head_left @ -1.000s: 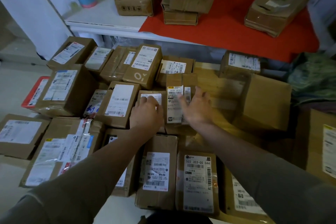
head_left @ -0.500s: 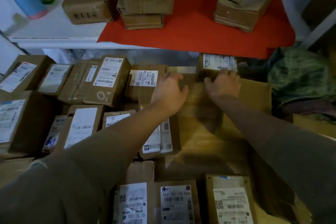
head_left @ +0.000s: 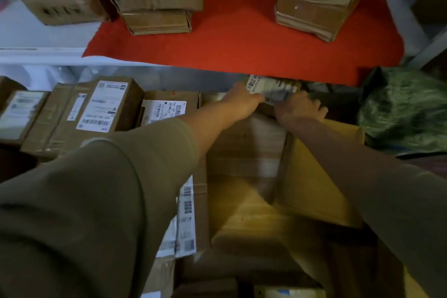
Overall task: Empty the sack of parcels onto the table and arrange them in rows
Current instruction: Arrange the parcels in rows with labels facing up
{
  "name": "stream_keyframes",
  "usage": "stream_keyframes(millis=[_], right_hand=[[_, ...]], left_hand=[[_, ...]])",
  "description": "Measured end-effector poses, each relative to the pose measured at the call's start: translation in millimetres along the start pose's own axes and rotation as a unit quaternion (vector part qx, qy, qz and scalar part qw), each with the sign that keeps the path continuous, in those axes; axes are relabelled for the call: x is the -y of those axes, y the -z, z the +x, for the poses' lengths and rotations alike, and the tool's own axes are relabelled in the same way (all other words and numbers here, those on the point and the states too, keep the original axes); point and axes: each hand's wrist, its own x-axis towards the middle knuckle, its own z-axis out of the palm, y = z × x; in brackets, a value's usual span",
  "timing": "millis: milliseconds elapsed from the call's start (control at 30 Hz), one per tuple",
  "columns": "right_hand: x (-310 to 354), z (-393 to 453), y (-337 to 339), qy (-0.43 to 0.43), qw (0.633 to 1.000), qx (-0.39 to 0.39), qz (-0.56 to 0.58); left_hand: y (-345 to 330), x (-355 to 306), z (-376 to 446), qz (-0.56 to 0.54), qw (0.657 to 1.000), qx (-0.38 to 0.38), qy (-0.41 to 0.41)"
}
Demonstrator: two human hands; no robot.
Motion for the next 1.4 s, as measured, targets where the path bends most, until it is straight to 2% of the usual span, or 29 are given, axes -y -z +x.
stream_keyframes(millis=[100, 200, 233, 300, 367, 433, 533, 600, 667, 833, 900, 1000, 1067, 1133, 1233, 1333, 1400], right_hand=[[-5.9, -14.7, 0.6, 0.073, 0.996, -0.019, -0.049], [-8.0, -22.6, -0.8, 0.137, 0.984, -0.089, -0.074], [-5.2, -24.0, -1.3, 0.152, 0.984, -0.082, -0.048], [1.4, -27.2, -2.8, 0.18, 0.984, 0.001, -0.017], [7.5, -29.8, -5.3, 0.222, 0.97, 0.058, -0.08], [14.2, -32.2, -5.7, 0.233, 0.962, 0.052, -0.131], [30.6, -42.1, -6.5, 0.207, 0.964, 0.038, -0.161], [42.7, -48.2, -10.9, 0.19, 0.971, 0.054, -0.139], [51.1, -52.1, -18.6, 0.182, 0.978, 0.076, -0.063], [43.3, -67.5, -24.6, 0.246, 0.965, 0.086, 0.034], [28.9, -75.0, -17.0, 0.235, 0.968, 0.049, 0.072], [-1.2, -89.9, -6.0, 0.192, 0.975, -0.052, 0.098], [-23.3, -100.7, -1.4, 0.137, 0.979, -0.12, 0.09], [-45.0, -108.1, 2.5, 0.07, 0.984, -0.155, 0.06], [-75.4, -111.3, 8.4, -0.017, 0.989, -0.142, 0.031], [-96.5, -109.9, 14.1, -0.087, 0.992, -0.061, 0.065], [-104.1, -110.0, 13.2, -0.113, 0.986, -0.005, 0.121]], left_hand=[[12.2, 8.3, 7.6, 0.076, 0.995, -0.041, 0.05], [23.7, 23.1, 3.6, 0.113, 0.991, -0.048, 0.044], [26.8, 26.8, -0.3, 0.127, 0.989, -0.052, 0.045], [31.2, 36.4, -5.3, 0.156, 0.985, -0.068, 0.039], [36.0, 39.7, -13.3, 0.157, 0.983, -0.09, 0.023], [41.8, 41.5, -26.2, 0.141, 0.985, -0.1, 0.006], [48.4, 47.7, -45.5, 0.135, 0.985, -0.101, -0.021], [51.5, 51.9, -57.8, 0.13, 0.986, -0.103, -0.019], [54.8, 55.7, -67.7, 0.138, 0.983, -0.123, -0.023], [60.1, 61.2, -89.3, 0.169, 0.972, -0.161, -0.038], [56.0, 59.1, -97.0, 0.161, 0.972, -0.164, -0.047], [41.8, 50.7, -109.4, 0.161, 0.97, -0.16, -0.09], [28.4, 41.3, -121.0, 0.143, 0.973, -0.144, -0.106], [14.1, 32.5, -132.2, 0.134, 0.974, -0.128, -0.127], [-9.9, 24.7, -150.0, 0.064, 0.991, -0.053, -0.107], [-36.2, 16.9, -166.7, 0.002, 0.999, 0.044, -0.027], [-52.7, 13.3, -171.8, -0.045, 0.995, 0.074, 0.041]])
